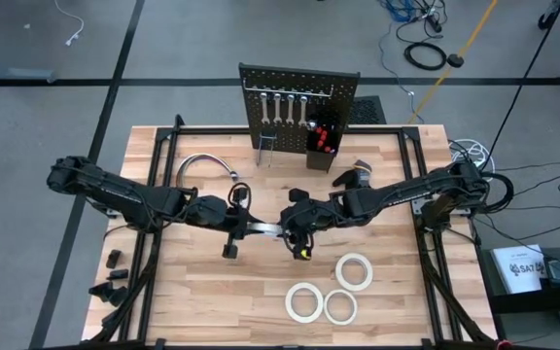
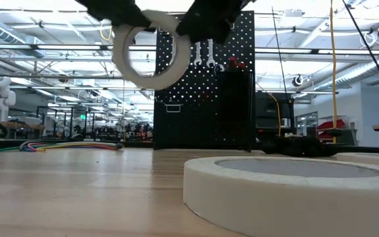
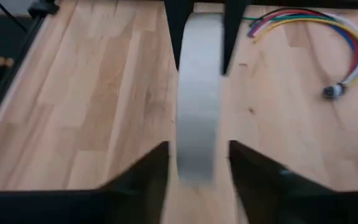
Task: Hang tools onto peg board
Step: Hang the white tape on the peg board
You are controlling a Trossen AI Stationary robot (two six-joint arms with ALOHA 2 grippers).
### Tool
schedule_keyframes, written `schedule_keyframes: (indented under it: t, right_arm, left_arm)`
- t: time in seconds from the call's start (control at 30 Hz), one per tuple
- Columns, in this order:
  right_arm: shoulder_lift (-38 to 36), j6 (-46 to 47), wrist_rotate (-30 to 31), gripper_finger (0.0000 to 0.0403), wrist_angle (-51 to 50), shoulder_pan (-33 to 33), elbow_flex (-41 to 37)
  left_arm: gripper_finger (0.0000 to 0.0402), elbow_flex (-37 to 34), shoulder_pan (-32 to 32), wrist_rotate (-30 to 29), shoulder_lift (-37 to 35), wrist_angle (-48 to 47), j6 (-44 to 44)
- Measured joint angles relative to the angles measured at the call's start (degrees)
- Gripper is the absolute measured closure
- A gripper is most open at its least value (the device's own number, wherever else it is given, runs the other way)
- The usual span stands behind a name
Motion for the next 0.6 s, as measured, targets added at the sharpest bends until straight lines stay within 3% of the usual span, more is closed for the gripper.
schedule_keyframes:
  t: [0.13, 0.23, 0.33, 0.43, 0.6]
  right_arm:
    - [-2.33, -2.43, 0.49, 0.0165, -4.69, -1.31, 0.02]
    - [-4.19, -4.76, 0.74, 0.0122, -7.57, -2.20, -0.41]
    - [-7.51, -6.32, 0.31, 0.0106, -5.23, -3.42, -4.65]
    - [-11.59, -5.44, 0.22, 0.0106, 3.52, -5.57, -13.14]
    - [-16.27, -0.84, 0.28, 0.0106, 19.26, -8.46, -24.80]
  left_arm:
    - [0.0339, 0.25, 0.77, -0.07, -2.63, -7.06, -3.52]
    - [0.0339, 1.26, 1.78, 1.87, -5.67, -14.37, -5.38]
    - [0.0339, 1.62, 3.88, 2.71, -8.66, -19.30, -4.46]
    - [0.0339, 1.64, 8.69, 3.32, -9.80, -21.50, -1.31]
    - [0.0339, 1.69, 20.93, 12.20, -7.23, -18.45, 9.79]
